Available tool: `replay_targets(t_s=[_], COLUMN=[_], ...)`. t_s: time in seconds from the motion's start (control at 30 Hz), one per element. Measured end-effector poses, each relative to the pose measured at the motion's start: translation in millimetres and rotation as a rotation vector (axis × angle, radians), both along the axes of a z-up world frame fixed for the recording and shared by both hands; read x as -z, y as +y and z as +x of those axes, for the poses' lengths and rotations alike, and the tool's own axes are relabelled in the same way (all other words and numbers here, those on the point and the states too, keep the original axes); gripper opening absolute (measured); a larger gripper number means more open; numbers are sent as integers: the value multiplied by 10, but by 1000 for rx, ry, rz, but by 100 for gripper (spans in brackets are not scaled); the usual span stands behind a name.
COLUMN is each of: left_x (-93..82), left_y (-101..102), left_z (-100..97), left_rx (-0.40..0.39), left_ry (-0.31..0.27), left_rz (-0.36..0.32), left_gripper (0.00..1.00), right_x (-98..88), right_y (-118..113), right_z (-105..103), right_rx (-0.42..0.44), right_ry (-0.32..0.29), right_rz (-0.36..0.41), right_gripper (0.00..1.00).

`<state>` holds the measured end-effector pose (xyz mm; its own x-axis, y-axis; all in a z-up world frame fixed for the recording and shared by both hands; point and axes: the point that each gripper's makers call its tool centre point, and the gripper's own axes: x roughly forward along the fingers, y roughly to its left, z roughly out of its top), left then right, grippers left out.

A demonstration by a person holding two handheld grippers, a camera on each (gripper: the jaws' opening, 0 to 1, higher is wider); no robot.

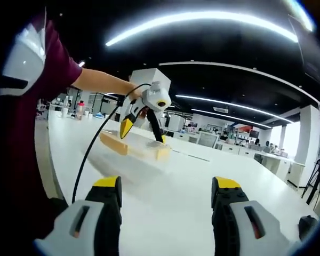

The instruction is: Snap each plastic latch of the storage box into its locked position after aligning the lid with the box until every specified latch is closed and the lid sits flush.

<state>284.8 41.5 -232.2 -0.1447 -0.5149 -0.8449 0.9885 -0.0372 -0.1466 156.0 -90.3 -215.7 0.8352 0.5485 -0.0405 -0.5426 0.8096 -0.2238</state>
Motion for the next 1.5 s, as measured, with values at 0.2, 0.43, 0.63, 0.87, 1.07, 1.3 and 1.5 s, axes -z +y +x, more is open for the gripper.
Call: replay_targets(t_s=[0.2, 0.43, 0.63, 0.87, 1.07, 1.3, 1.5], left_x=[-237, -532, -819, -1063, -1365, -1461, -1575], left_y=[-31, -26, 10, 130, 229, 337, 491], left_z=[79, 16, -21, -20, -33, -132, -219], left_rx=[-23, -98, -155, -211, -261, -278, -337], left_ry=[-190, -308, -370, -409, -461, -491, -517], left_rz=[-183, -383, -495, -598, -685, -723, -792], left_gripper=[100, 100, 100, 100, 100, 100, 100], right_x=[-55, -136, -203, -271, -358, -426, -529], right_y=[15, 24, 37, 44, 7, -84, -138], right_z=[-2, -4, 8, 28, 43, 48, 59], right_rx=[-10, -19, -29, -42, -37, -19, -17], right_ry=[-13, -32, -43, -52, -69, -84, -93], right_rz=[9, 4, -4, 1, 10, 29, 93], right_gripper=[72, 73, 75, 76, 77, 78, 79])
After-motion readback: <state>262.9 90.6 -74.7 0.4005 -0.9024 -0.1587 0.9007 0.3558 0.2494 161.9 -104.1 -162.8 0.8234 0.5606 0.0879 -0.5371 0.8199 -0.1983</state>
